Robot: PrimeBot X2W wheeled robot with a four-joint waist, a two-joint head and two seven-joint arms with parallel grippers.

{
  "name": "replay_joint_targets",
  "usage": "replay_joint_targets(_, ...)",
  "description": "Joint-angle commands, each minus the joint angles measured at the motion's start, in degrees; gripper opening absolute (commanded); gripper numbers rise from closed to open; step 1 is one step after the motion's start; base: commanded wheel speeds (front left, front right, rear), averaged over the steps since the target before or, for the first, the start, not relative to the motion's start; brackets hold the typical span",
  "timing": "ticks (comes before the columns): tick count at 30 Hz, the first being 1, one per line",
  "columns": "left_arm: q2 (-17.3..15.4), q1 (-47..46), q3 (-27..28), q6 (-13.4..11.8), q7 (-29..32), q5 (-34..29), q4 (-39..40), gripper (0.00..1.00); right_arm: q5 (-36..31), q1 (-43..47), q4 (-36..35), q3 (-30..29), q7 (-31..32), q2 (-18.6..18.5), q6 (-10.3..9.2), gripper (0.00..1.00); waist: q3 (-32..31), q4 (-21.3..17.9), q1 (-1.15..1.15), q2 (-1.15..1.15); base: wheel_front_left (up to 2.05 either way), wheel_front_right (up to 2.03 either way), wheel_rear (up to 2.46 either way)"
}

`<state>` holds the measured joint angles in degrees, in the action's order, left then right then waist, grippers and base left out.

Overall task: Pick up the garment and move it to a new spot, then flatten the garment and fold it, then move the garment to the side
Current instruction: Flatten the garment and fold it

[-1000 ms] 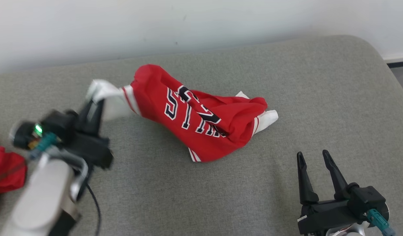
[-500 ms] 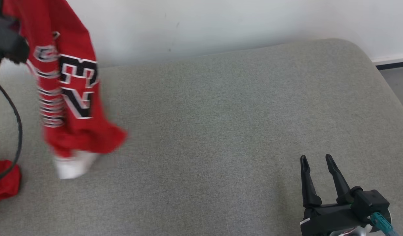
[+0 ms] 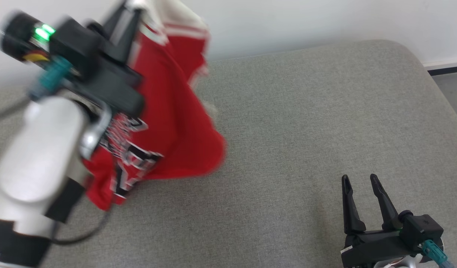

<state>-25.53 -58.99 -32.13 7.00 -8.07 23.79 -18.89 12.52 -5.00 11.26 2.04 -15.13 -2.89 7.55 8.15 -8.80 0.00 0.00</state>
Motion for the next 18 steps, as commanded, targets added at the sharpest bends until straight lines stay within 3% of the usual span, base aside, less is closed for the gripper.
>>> replay_joint_targets(1, 1.69, 2.26, -0.88, -0.61, -0.64, 0.47, 0.87, 0.0, -0.05, -0.07, -0.08, -0.1, -0.02, 0.02, -0.13, 1.0, 0.07, 0.07, 0.0, 0.0, 0.0, 0.0, 0.0)
replay_joint_targets(10, 13.61, 13.35, -10.24, -0.8, -3.39, 2.22, -0.68, 0.0, -1.25, -1.03, -0.15, -0.39, -0.02, 0.02, -0.13, 1.0, 1.3, -0.96, 0.0, 0.0, 0.0, 0.0, 0.0)
replay_joint_targets(11, 16.25, 15.63, -12.23, -0.59, -4.3, 2.75, -2.66, 0.0, -1.55, -1.47, -0.24, -0.34, -0.02, 0.02, -0.13, 1.0, 1.74, -1.54, 0.0, 0.0, 0.0, 0.0, 0.0)
replay_joint_targets(18, 20.78, 21.11, -20.3, 0.17, -6.11, 2.78, -12.38, 0.0, -1.92, -2.07, -0.39, -0.49, -0.02, 0.02, -0.13, 1.0, 3.36, -3.25, 0.0, 0.0, 0.0, 0.0, 0.0)
